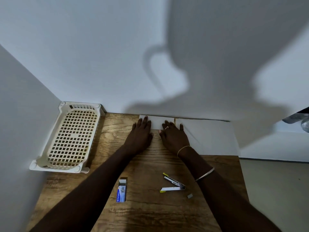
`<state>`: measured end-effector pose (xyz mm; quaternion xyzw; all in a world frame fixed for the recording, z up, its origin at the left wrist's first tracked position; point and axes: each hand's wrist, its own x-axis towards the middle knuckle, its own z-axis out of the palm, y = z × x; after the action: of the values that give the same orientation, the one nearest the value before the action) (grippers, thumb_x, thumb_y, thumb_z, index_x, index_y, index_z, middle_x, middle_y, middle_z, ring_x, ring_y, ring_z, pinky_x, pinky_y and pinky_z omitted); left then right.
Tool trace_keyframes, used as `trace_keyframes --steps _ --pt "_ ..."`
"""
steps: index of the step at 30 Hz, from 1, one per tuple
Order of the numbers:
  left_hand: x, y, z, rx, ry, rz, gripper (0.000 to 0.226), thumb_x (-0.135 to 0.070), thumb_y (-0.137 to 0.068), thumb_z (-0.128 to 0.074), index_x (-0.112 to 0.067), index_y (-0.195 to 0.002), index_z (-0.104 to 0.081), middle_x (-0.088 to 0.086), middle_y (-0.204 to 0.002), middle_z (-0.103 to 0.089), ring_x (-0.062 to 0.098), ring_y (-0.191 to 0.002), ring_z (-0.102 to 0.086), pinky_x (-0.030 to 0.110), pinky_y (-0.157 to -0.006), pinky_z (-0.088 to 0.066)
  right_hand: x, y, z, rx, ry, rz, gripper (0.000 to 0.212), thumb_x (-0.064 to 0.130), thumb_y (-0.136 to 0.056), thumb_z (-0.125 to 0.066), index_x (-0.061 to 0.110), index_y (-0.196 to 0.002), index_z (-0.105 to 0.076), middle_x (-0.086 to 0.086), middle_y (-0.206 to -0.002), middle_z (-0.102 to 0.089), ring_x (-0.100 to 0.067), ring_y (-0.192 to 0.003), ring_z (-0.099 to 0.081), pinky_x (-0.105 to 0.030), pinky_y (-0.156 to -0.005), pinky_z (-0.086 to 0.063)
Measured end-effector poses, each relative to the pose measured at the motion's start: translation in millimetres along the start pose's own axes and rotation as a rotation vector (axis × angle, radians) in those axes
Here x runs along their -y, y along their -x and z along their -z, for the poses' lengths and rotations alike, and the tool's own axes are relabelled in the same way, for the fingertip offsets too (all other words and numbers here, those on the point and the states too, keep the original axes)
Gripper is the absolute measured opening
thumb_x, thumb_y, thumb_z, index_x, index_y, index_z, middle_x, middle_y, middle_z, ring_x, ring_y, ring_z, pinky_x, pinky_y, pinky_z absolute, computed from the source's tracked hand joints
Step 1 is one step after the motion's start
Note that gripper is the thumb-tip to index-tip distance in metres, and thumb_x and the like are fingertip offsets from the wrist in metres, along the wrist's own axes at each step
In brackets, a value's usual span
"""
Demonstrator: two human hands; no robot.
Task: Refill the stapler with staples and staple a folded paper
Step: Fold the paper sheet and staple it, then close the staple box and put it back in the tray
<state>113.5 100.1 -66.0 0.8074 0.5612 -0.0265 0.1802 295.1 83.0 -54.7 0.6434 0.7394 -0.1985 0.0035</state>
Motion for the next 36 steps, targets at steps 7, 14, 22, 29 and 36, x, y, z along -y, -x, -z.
trace_keyframes --steps 7,14,22,29,36 --pt "-10.0 41.0 -0.5 -0.062 0.099 -0.046 0.059 -0.015 -0.101 -0.045 -0.008 -0.157 -0.027 0.015 -0.169 -0.008 0.035 -0.155 -0.011 0.049 -0.125 -0.017 -4.8 41.1 4.5 -0.140 -0.014 0.058 0.048 0.037 -0.106 -0.038 0.015 -0.148 -0.045 -0.005 -0.158 -0.041 -0.020 -0.147 -0.034 -0.051 -0.123 -0.012" --pt "-31.2 113.9 -17.4 -0.073 0.267 -0.083 0.058 -0.010 -0.099 -0.050 -0.013 -0.155 -0.035 0.008 -0.168 -0.018 0.028 -0.154 -0.019 0.036 -0.124 -0.015 -11.8 116.0 -14.3 -0.180 -0.054 0.061 0.033 0.024 -0.099 -0.055 0.018 -0.130 -0.065 -0.004 -0.129 -0.068 -0.020 -0.120 -0.062 -0.040 -0.116 -0.033" --pt "-43.4 174.5 -35.7 -0.100 0.344 -0.078 0.054 -0.006 -0.099 -0.050 -0.010 -0.152 -0.042 0.007 -0.165 -0.027 0.023 -0.152 -0.028 0.023 -0.121 -0.008 -15.9 180.6 -30.0 -0.181 -0.007 0.033 0.016 0.029 -0.091 -0.060 0.024 -0.101 -0.072 0.002 -0.095 -0.073 -0.018 -0.087 -0.065 -0.026 -0.072 -0.039" --pt "-49.0 207.8 -46.4 -0.054 0.387 -0.064 0.057 -0.006 -0.102 -0.046 -0.015 -0.157 -0.032 -0.001 -0.167 -0.018 0.016 -0.154 -0.019 0.017 -0.119 -0.003 -17.0 211.1 -38.5 -0.230 -0.068 0.011 0.014 0.032 -0.089 -0.067 0.027 -0.101 -0.069 0.008 -0.093 -0.071 -0.015 -0.086 -0.065 -0.026 -0.071 -0.043" --pt "-50.7 234.0 -45.9 -0.068 0.393 -0.029 0.054 -0.013 -0.104 -0.047 -0.024 -0.156 -0.034 -0.011 -0.167 -0.018 0.009 -0.152 -0.021 0.022 -0.118 -0.026 -12.4 230.8 -39.6 -0.263 -0.079 0.001 0.028 0.019 -0.080 -0.080 0.019 -0.108 -0.074 -0.003 -0.104 -0.074 -0.024 -0.091 -0.069 -0.035 -0.076 -0.057"
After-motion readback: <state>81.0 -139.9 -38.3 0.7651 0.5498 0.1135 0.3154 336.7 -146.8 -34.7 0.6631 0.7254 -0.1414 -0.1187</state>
